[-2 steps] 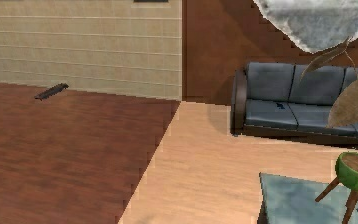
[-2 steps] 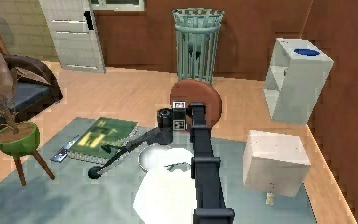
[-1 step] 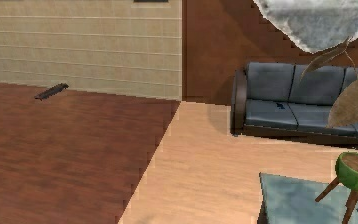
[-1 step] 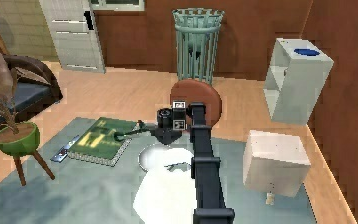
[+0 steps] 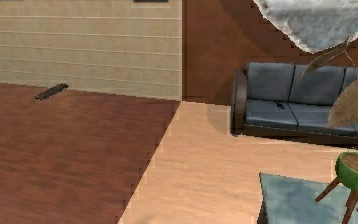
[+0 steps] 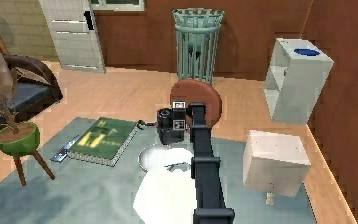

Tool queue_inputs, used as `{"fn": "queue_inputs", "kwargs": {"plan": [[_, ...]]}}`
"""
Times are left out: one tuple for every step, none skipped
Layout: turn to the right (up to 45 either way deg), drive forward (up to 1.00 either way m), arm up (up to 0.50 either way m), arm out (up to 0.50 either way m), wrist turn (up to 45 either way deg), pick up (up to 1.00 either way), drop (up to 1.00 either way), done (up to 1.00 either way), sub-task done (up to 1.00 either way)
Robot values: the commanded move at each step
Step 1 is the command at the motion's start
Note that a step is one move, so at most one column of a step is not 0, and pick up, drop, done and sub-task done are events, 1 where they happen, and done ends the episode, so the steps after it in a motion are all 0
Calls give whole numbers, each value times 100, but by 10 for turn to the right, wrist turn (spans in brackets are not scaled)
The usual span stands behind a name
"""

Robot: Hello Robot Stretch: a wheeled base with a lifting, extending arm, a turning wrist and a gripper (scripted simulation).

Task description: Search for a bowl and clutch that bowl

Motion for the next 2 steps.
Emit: {"fn": "queue_inputs", "kwargs": {"plan": [[0,0,-30,0,0,0,0,0,0],[0,0,0,0,0,100,0,0,0]]}}
